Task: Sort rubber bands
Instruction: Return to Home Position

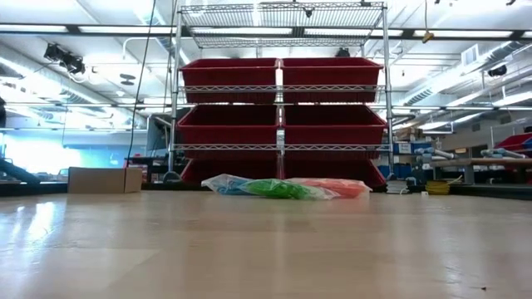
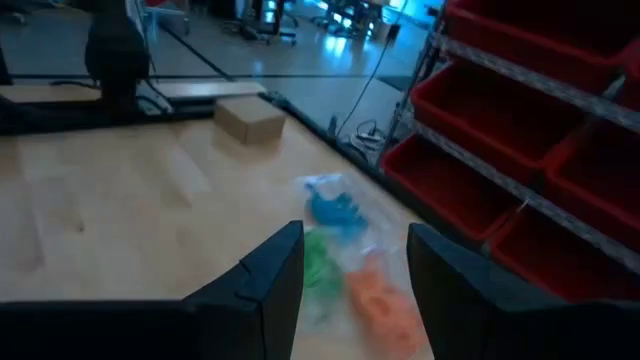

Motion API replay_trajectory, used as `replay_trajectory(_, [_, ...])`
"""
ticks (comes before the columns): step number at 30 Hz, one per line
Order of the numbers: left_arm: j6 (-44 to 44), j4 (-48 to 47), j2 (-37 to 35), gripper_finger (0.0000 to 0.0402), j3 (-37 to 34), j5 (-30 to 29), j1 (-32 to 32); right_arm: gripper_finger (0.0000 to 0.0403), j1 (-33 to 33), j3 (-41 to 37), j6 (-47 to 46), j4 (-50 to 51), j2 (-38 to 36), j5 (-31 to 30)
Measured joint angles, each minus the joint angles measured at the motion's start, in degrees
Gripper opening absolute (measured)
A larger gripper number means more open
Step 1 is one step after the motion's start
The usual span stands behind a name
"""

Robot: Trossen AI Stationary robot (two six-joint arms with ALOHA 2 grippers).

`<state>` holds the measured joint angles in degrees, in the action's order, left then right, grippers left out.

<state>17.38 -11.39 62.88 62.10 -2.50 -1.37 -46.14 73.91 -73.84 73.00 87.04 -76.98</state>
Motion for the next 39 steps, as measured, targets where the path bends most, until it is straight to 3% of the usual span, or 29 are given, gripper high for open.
replay_trajectory(5, [-5.19,10.76,-16.36,0.0223,-15.48,0.47,0.01,0.0164,0.25,-0.09,12.03,-0.26,-10.92,-0.58])
replay_trajectory(11, [-11.29,17.24,-29.66,0.0223,-29.58,0.96,0.05,0.0164,0.01,-0.19,22.46,-2.75,-21.01,-0.89])
replay_trajectory(19, [-14.37,19.90,-32.29,0.0223,-35.07,0.90,0.05,0.0160,0.68,-7.44,35.32,-11.13,-32.43,2.79])
replay_trajectory(25, [-13.31,20.92,-32.29,0.0223,-35.18,0.85,0.05,0.0148,1.04,-17.48,44.92,-20.90,-47.33,4.13])
replay_trajectory(30, [-10.56,20.35,-32.27,0.0223,-35.18,0.83,-0.02,0.0142,1.11,-28.25,61.34,-41.17,-63.31,7.58])
replay_trajectory(36, [-9.72,19.24,-32.25,0.0223,-35.16,0.19,-0.12,0.0135,2.00,-45.70,91.46,-81.02,-78.92,28.11])
replay_trajectory(39, [-8.49,17.32,-32.67,0.0223,-35.12,-0.49,-0.12,0.0132,2.51,-51.80,99.46,-89.40,-84.16,30.52])
